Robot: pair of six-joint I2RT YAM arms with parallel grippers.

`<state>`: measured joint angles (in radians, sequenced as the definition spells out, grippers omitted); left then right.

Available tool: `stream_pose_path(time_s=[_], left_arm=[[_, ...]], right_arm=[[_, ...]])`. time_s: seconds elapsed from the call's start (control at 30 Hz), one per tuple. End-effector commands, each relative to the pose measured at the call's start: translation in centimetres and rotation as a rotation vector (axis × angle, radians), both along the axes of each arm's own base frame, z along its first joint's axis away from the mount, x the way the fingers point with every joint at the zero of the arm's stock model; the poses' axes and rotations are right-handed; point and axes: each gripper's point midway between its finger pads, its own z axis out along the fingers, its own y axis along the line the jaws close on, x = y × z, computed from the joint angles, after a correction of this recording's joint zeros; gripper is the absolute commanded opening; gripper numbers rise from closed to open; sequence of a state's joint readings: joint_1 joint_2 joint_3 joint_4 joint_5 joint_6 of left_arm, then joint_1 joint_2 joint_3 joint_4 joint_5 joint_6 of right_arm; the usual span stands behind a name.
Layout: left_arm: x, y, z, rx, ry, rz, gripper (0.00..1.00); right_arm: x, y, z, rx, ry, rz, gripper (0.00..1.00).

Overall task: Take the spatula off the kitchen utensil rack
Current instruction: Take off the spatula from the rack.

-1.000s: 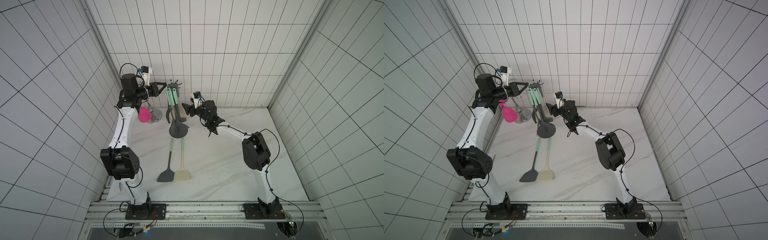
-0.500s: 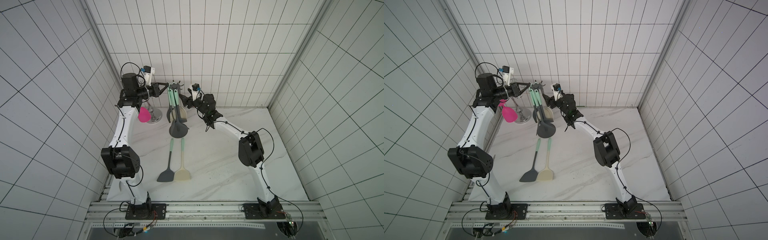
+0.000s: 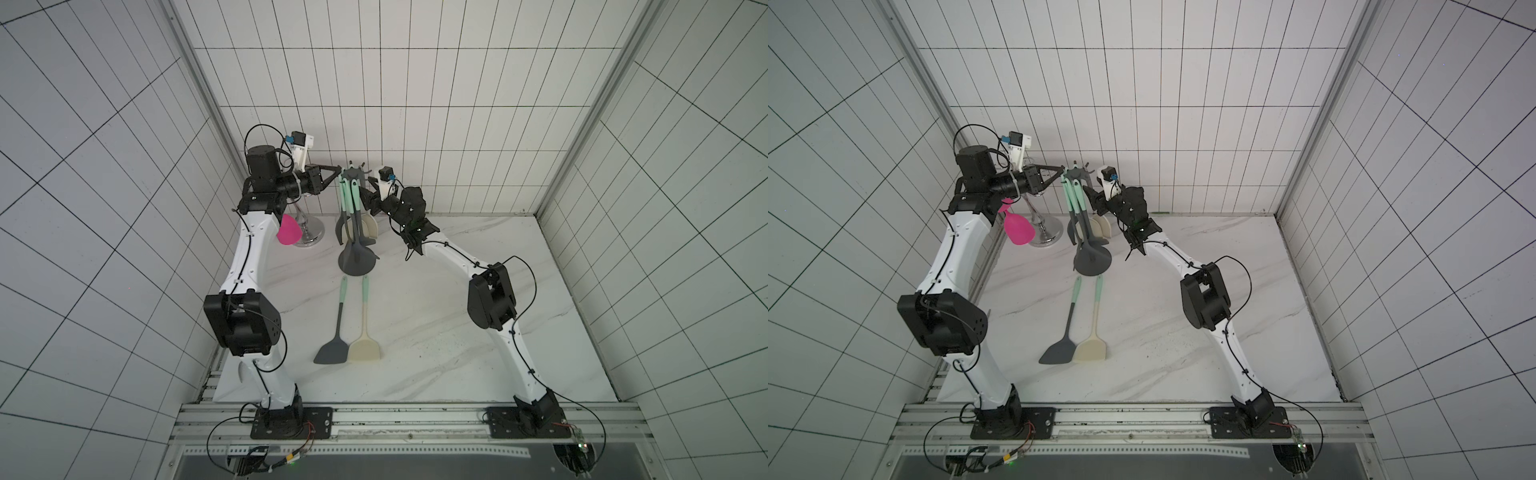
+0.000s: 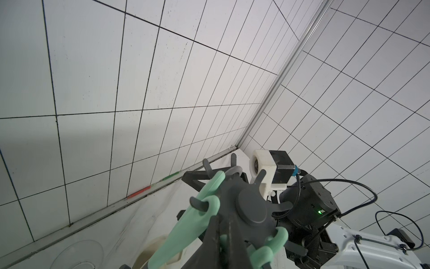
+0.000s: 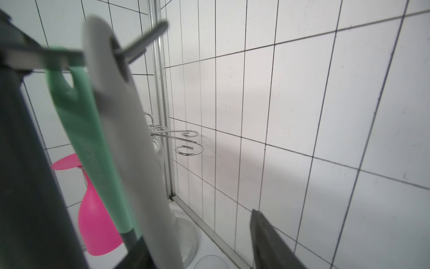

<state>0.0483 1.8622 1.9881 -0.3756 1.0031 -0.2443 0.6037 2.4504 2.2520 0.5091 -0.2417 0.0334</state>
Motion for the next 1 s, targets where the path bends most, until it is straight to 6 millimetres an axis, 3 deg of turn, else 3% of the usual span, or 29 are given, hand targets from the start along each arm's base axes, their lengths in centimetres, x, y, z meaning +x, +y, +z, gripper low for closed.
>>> stream_pose_path(time_s=[0.0,0.13,0.37,0.57,0.6,0.77,0.97], left_arm=[[0.5,-1.2,-6.8,0.012,0.227,-0.038,0.00],[0.9,-0.4,-7.6,0.045,0.245,0.007,0.00],[1.1,0.2,-8.3,0.078,0.262,0.050,0.00],[1.2,0.4,-8.0,0.087,0.253,0.074,0.00],[1.2,0.4,-7.8,0.088,0.249,0.078,0.02],[0.9,0.5,-6.3,0.082,0.212,0.097,0.36],[-0.3,0.7,-4.2,0.061,0.156,0.131,0.49]], right_arm=[[0.6,-0.7,1.6,0.033,-0.032,-0.029,0.21],[0.9,-1.9,2.8,0.058,-0.041,-0.075,0.00],[0.5,-3.4,5.3,0.095,-0.072,-0.120,0.00],[-0.3,-4.5,6.1,0.075,-0.081,-0.152,0.00],[-0.5,-4.9,6.1,0.070,-0.079,-0.165,0.00],[-1.4,-8.1,6.1,0.058,-0.055,-0.229,0.00],[-4.0,-12.1,5.4,-0.018,-0.013,-0.290,0.00]])
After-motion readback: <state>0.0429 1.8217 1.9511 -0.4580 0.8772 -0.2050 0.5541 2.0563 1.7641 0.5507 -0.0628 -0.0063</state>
